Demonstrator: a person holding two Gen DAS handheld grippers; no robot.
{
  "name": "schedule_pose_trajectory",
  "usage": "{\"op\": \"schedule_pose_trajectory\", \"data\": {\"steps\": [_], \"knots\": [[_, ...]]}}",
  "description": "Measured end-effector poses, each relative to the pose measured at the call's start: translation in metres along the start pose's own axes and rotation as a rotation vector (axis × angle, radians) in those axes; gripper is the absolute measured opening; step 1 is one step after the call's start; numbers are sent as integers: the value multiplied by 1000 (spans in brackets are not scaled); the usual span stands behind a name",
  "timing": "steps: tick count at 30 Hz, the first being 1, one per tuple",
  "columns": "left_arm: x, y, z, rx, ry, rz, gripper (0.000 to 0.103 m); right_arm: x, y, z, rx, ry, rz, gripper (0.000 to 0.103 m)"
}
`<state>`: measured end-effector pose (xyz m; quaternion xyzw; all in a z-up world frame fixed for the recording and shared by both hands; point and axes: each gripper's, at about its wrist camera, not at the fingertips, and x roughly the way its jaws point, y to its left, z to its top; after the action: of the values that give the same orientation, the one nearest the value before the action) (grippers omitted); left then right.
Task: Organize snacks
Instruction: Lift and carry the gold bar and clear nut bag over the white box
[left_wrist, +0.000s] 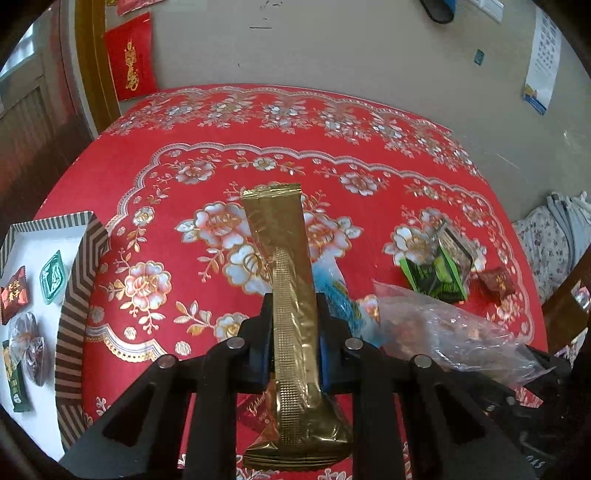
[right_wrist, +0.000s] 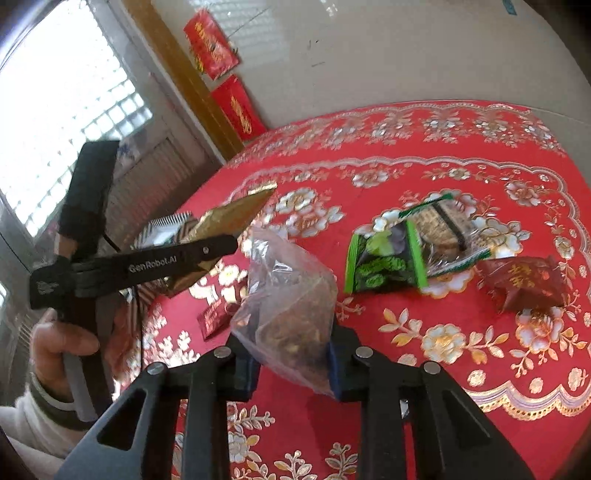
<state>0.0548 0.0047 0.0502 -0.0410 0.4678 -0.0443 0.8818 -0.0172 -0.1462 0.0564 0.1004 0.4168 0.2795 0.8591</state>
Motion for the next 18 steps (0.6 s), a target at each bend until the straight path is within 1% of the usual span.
{"op": "schedule_pose_trajectory", "data": {"steps": [1,3,4,5,6,7,8,9,10,11,14,16,18], "knots": [[0,0,-2,1,2,-3,21,3,2,-1,-7,15,1,28],[1,-1,-4,5,8,-6,21,4,7,-1,-32,0,-1,32],[1,0,-5,4,10,-7,21,7,9,-1,-49,18,-9,32],[2,1,-6,3,11,-6,21,11,13,1,-82,32,-33,34],[2,2,-7,3,11,-5,21,12,16,2,-111,28,-47,36],[1,3,-7,2,11,-5,21,13,19,3,-131,32,-57,42],[1,5,-7,0,12,-5,21,15,22,6,-151,48,-70,52],[1,6,-7,-1,11,-5,21,14,24,8,-173,53,-76,58],[0,7,-7,-1,9,-3,21,12,26,9,-189,46,-73,68],[-1,8,-7,-1,6,0,21,11,27,10,-195,36,-72,75],[1,11,-6,-12,11,-6,21,17,27,15,-204,26,-79,79],[0,12,-7,-7,12,-7,21,27,27,14,-197,54,-91,79],[0,12,-7,-3,11,-8,21,35,31,9,-206,84,-79,79]]}}
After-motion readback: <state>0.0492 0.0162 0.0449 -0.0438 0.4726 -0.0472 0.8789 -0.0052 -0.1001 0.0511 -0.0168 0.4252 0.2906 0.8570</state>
